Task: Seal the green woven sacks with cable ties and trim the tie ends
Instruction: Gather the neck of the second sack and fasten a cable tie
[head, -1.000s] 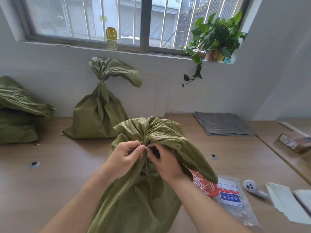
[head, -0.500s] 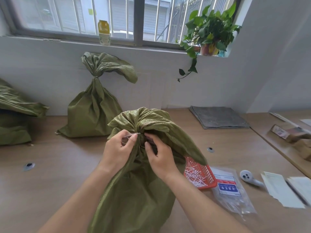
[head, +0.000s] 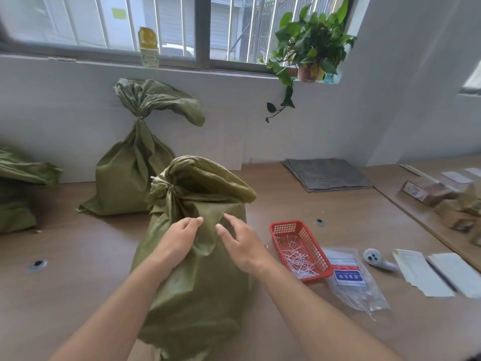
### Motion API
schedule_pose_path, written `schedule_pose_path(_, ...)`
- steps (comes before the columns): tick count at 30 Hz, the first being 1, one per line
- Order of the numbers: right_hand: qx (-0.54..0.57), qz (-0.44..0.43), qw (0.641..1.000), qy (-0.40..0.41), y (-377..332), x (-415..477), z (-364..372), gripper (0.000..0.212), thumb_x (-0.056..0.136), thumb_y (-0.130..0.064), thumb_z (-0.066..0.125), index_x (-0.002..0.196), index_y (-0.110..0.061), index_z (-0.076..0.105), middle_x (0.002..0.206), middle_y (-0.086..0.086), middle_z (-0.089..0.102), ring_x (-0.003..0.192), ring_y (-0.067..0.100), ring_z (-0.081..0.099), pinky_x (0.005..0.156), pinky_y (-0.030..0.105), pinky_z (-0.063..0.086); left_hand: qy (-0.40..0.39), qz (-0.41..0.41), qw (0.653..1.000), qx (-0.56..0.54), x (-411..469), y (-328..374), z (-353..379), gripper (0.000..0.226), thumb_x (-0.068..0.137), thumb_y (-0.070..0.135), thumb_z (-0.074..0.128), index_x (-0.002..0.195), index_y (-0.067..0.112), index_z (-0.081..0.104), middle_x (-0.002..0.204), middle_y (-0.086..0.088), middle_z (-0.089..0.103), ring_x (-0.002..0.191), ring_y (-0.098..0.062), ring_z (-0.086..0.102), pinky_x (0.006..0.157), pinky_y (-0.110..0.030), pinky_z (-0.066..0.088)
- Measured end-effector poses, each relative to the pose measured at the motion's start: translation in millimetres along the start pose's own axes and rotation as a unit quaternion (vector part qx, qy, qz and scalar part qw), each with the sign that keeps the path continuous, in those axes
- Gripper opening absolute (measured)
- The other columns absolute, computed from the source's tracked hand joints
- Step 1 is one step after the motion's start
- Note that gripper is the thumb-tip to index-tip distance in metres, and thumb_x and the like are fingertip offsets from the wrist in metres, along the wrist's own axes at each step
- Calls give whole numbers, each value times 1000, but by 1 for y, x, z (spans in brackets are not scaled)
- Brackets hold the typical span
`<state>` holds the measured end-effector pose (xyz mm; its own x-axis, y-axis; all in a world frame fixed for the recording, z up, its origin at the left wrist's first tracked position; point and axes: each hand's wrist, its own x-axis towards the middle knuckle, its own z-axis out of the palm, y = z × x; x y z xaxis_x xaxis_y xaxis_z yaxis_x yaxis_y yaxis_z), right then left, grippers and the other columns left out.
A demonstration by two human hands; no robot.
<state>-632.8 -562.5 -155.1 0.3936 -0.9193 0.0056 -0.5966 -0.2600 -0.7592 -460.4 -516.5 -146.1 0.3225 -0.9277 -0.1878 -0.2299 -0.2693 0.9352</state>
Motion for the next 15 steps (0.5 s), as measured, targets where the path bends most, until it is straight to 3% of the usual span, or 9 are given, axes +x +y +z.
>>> schedule_pose_path(3, 22, 12, 1000, -3, -5, -4, 8, 64, 105, -55, 44, 160, -22, 38, 164, -3, 40, 152, 13, 33, 123, 29, 25, -9, -21, 1000, -20, 0, -5, -7, 60, 85, 66, 47, 122, 26, 73, 119, 3, 75, 118, -19, 66, 113, -47, 44)
schedule_pose_path(5, 48, 22, 999, 2, -9, -7, 12, 63, 106, -54, 43, 160, -21, 38, 164, -2, 40, 152, 12, 33, 122, 29, 25, -7, -18, 999, -38, -2, -2, -8, 45, 98, 56, 46, 122, 27, 71, 120, 9, 72, 120, -16, 63, 115, -44, 42)
schedule_pose_path(9, 91, 39, 995, 15, -11, -11, 17, 61, 107, -54, 39, 160, -22, 38, 164, -4, 41, 152, 12, 34, 123, 30, 25, -7, -19, 998, -57, -9, 5, -6, 31, 108, 43, 40, 109, 32, 69, 105, 16, 64, 109, -8, 62, 99, -29, 46)
schedule_pose_path(11, 110, 43, 993, 17, -9, -15, 18, 61, 107, -55, 37, 160, -23, 37, 164, -5, 40, 151, 11, 34, 123, 29, 25, -11, -4, 998, -59, -17, 10, -1, 36, 108, 41, 38, 119, 27, 69, 107, 14, 65, 101, 0, 58, 89, -22, 41)
schedule_pose_path(15, 147, 50, 988, 23, 0, -30, 13, 64, 107, -59, 31, 161, -25, 35, 165, -6, 39, 153, 11, 32, 126, 34, 24, -22, 9, 999, -37, -31, 13, 16, 45, 109, 43, 33, 139, 24, 62, 116, 14, 63, 109, 2, 55, 102, -30, 35)
